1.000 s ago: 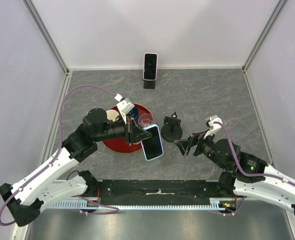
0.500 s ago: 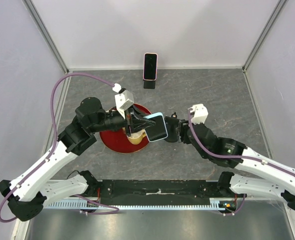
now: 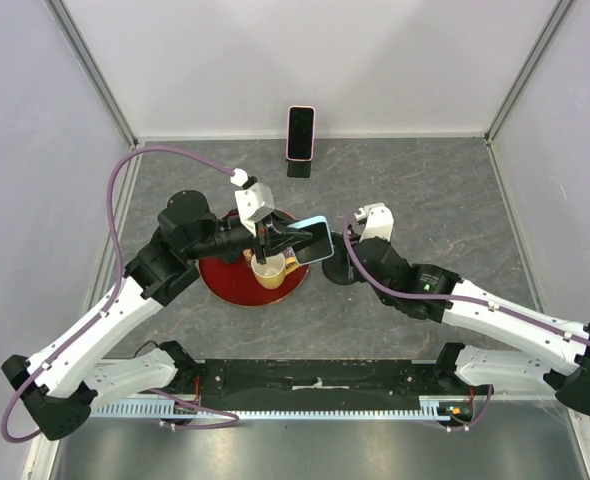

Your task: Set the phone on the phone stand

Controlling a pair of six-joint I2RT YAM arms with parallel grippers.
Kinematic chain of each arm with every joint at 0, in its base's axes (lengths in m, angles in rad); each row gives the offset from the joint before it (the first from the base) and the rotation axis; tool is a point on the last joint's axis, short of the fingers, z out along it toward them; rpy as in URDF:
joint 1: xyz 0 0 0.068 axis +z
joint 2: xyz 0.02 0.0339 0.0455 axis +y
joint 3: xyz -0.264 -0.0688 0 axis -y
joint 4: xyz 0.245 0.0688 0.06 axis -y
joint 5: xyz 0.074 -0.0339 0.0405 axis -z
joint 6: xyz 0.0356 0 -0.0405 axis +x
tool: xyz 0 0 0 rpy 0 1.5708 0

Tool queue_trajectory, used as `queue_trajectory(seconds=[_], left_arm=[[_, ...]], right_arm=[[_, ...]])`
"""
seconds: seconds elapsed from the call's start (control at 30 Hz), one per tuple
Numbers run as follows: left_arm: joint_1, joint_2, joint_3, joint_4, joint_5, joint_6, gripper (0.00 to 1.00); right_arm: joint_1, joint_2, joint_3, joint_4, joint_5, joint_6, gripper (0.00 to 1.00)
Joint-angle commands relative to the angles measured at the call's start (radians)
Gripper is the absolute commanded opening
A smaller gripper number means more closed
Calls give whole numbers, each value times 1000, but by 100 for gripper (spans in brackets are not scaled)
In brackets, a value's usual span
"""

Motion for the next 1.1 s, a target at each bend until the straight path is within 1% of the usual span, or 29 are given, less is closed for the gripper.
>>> queue_trajectory(seconds=[0.0, 0.13, 0.23, 0.4, 0.57, 0.63, 0.67, 0.7, 0.77, 0.8, 0.87, 0.9, 1.0, 1.07], left_arm=[[33, -34, -36, 136, 32, 37, 2], [75, -23, -50, 134, 56, 25, 2], [95, -16, -69, 199, 101, 10, 2], [108, 24, -68, 239, 136, -19, 2], [111, 105, -48, 282, 205, -46, 2], [111, 136, -34, 288, 225, -46, 2], [109, 170, -16, 282, 224, -71, 2], [109, 182, -7, 276, 221, -72, 2], [109, 199, 1, 266, 225, -59, 2], [109, 204, 0, 269, 225, -56, 2], [109, 198, -14, 285, 231, -56, 2], [109, 188, -19, 303, 242, -56, 2], [108, 190, -25, 338, 291, -62, 2], [106, 201, -30, 403, 346, -76, 2]], right_arm=[[-23, 15, 3, 83, 22, -8, 43], [-41, 36, 10, 99, 20, -8, 42], [-46, 50, 18, 94, 22, -5, 38], [-60, 41, 6, 67, 43, 4, 31], [-84, 22, -19, 70, 68, -8, 27], [-90, 25, -20, 80, 62, -35, 23], [-93, 28, -20, 80, 54, -46, 21], [-96, 27, -20, 80, 52, -72, 15], [-106, 21, -23, 84, 43, -101, 6], [-109, 18, -27, 85, 22, -124, 0], [-122, 5, -30, 99, 2, -190, 0], [-127, 4, -30, 102, -35, -212, 0], [-152, -7, -25, 113, -90, -287, 0], [-173, -16, -24, 119, -168, -330, 0]])
